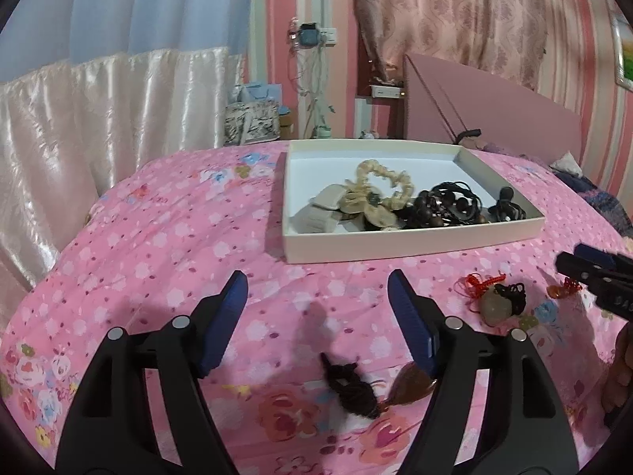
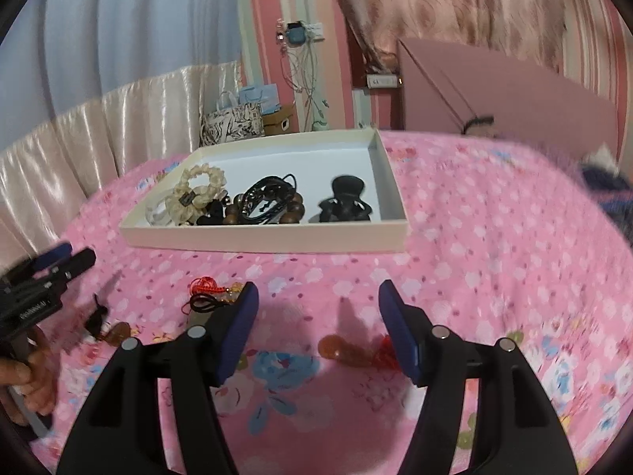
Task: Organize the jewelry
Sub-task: 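Move both grippers back to the remaining jewelry on the bedspread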
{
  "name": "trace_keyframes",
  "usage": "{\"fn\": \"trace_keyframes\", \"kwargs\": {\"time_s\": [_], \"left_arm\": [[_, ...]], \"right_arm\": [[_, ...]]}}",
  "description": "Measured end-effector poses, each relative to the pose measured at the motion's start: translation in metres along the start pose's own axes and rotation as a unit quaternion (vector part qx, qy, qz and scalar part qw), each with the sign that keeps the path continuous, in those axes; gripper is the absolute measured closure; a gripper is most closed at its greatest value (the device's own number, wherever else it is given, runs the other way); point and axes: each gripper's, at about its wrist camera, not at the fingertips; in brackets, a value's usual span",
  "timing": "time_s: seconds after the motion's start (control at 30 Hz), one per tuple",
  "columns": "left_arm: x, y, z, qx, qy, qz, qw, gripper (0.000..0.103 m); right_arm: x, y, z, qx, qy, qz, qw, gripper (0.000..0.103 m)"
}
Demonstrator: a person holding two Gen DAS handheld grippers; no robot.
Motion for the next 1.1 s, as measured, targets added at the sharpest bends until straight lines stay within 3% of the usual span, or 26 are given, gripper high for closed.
{"fn": "trace_keyframes", "kwargs": {"time_s": [0.07, 0.2, 0.37, 0.5, 0.57, 0.8, 0.93, 1.1], "left_arm": [[0.011, 0.007, 0.000, 0.000, 0.001, 0.004, 1.0000, 0.030], [0.035, 0.018, -0.001, 0.006, -0.011, 0.016, 0.9998, 0.030], [0.065, 0.016, -0.009, 0.023, 0.001, 0.036, 0.9991, 0.029], [0.077, 0.010, -0.013, 0.037, 0.026, 0.028, 0.9986, 0.026], [0.079, 0.010, -0.012, 0.037, 0.026, 0.029, 0.9986, 0.020], [0.092, 0.014, -0.004, 0.029, 0.031, 0.029, 0.9987, 0.016], [0.061, 0.017, -0.010, 0.038, -0.007, -0.021, 0.9990, 0.016], [0.005, 0.011, -0.020, 0.062, -0.052, -0.061, 0.9948, 0.016]], "right_arm": [[-0.013, 0.006, -0.001, 0.008, -0.007, 0.001, 1.000, 0.040], [-0.054, 0.032, 0.001, 0.008, 0.002, -0.044, 0.999, 0.040], [-0.083, 0.029, -0.006, 0.039, -0.001, -0.060, 0.997, 0.040], [-0.065, 0.021, -0.008, 0.048, 0.008, -0.027, 0.998, 0.040], [-0.053, 0.015, -0.008, 0.053, 0.032, -0.024, 0.998, 0.040], [-0.034, -0.002, -0.013, 0.069, 0.047, -0.021, 0.996, 0.040], [-0.034, -0.006, -0.014, 0.078, 0.045, -0.026, 0.996, 0.042], [-0.033, -0.015, -0.018, 0.099, 0.049, -0.028, 0.994, 0.062]]}}
Point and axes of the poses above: each gripper's, at about its wrist camera, not at the fingertips, and y roughly against the way its jaws point, x to its left, z to its top, and after that the axes turned 14 degrees about -x, right-handed
